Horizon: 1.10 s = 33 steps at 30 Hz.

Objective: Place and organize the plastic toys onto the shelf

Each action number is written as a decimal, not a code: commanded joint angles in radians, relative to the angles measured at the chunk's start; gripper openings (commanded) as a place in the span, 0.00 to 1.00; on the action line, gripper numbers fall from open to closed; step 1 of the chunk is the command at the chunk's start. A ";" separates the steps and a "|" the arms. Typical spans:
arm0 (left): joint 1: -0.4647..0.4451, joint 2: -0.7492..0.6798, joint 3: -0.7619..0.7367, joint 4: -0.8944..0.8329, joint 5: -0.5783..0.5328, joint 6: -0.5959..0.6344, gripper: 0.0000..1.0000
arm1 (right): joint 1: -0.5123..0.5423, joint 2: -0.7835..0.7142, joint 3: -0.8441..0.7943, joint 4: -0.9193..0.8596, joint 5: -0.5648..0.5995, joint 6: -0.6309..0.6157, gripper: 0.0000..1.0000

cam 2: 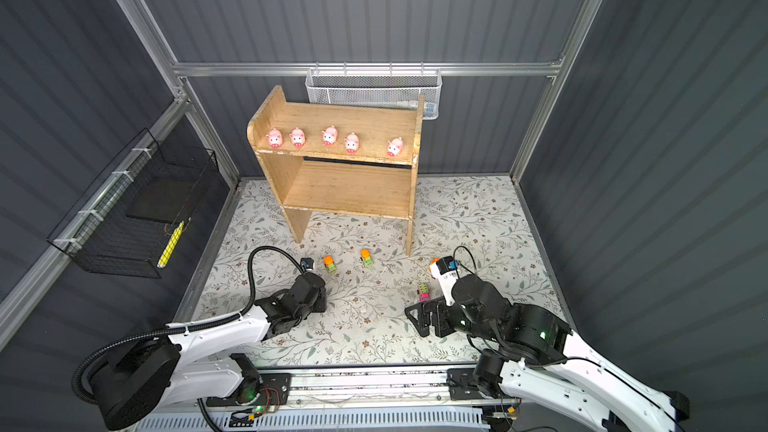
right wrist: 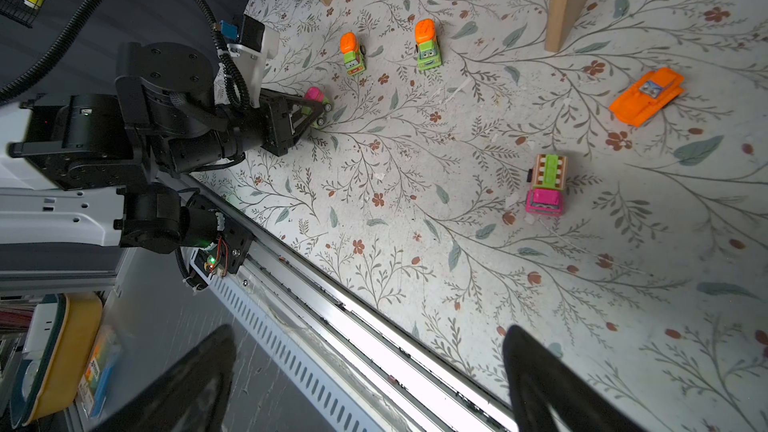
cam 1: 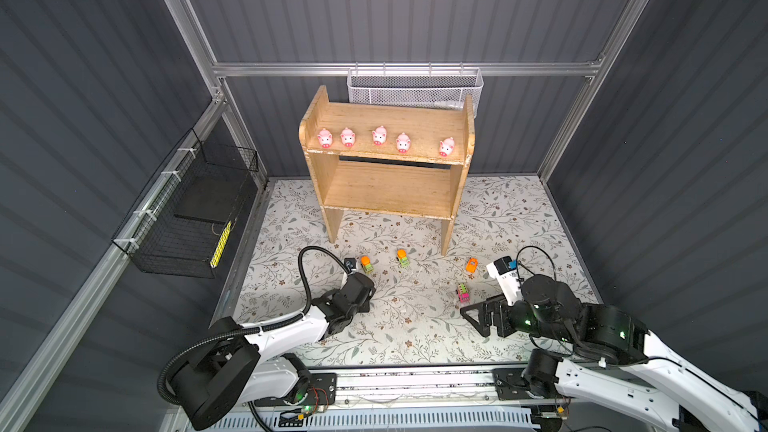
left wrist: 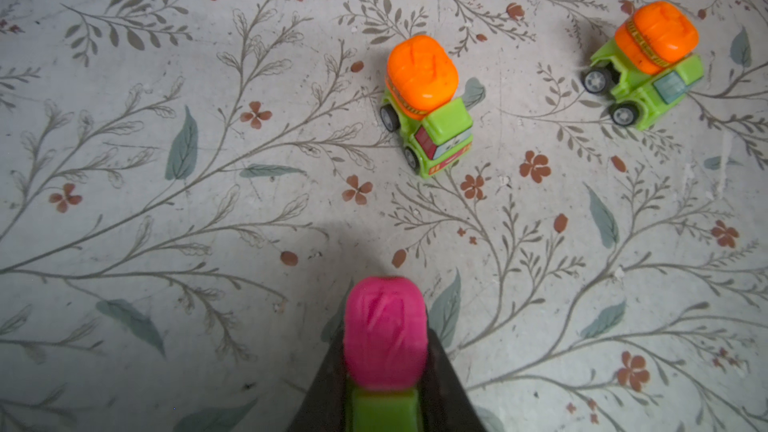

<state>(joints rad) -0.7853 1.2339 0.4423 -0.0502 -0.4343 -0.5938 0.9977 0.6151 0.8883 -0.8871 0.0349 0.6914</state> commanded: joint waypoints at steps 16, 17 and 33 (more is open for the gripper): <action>0.036 0.026 0.481 -0.350 -0.071 0.188 0.21 | 0.005 0.111 0.152 0.022 -0.003 -0.066 0.99; 0.043 0.033 0.505 -0.359 -0.067 0.199 0.21 | 0.005 0.118 0.163 0.018 0.000 -0.069 0.99; 0.117 0.097 0.758 -0.413 -0.041 0.310 0.20 | -0.010 0.212 0.322 -0.023 0.013 -0.126 0.99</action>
<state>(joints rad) -0.6788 1.3140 1.1530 -0.4419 -0.4816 -0.3244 0.9947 0.8200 1.1774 -0.8917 0.0326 0.5926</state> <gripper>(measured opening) 0.269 0.989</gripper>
